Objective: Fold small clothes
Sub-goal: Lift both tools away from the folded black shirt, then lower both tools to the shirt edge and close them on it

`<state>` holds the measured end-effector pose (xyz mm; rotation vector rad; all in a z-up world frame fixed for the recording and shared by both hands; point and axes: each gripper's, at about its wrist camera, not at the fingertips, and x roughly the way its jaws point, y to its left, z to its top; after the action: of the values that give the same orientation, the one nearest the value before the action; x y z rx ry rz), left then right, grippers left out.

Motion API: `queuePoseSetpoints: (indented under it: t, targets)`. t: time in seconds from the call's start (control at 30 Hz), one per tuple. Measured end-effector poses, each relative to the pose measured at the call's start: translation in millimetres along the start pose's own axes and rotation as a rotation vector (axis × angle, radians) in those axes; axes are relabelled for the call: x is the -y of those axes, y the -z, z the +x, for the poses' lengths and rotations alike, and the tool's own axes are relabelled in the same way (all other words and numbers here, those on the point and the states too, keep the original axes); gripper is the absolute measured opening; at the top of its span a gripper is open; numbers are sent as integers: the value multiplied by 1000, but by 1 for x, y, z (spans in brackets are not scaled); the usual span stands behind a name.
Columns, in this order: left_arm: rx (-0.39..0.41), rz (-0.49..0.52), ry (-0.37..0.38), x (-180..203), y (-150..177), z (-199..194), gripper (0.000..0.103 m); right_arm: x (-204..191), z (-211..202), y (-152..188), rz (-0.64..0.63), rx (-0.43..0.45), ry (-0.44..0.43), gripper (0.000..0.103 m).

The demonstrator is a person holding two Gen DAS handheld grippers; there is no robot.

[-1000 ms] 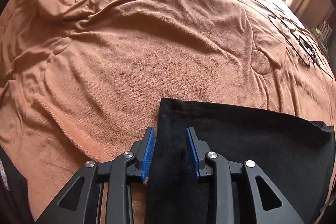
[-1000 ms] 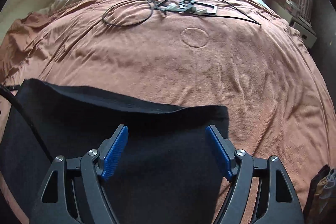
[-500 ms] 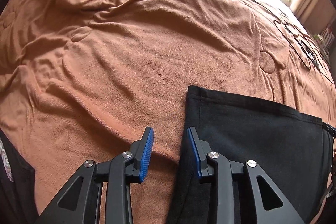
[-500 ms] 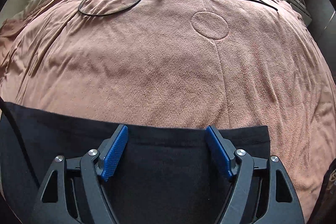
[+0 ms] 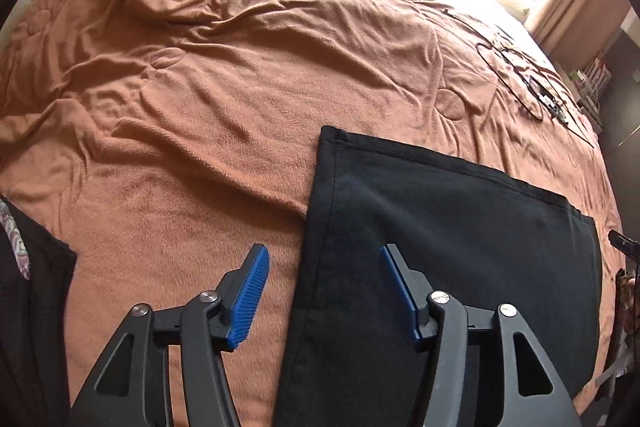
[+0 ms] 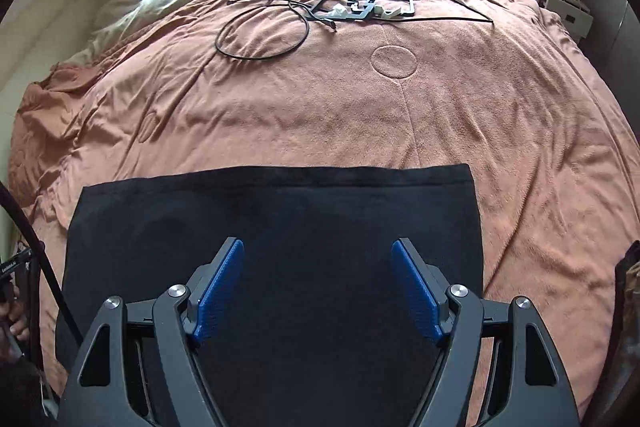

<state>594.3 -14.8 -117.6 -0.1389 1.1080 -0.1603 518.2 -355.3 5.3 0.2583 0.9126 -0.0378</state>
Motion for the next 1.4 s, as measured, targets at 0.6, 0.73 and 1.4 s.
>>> queuePoseSetpoints:
  t: [0.6, 0.73, 1.4]
  targets:
    - [42, -100, 56, -32, 124, -89, 72, 16, -127, 146, 32, 74, -29, 103]
    - [70, -110, 65, -34, 150, -103, 72, 24, -138, 170, 49, 60, 9, 103]
    - [83, -281, 212, -63, 231, -95, 89, 65, -143, 261, 225, 48, -58, 103]
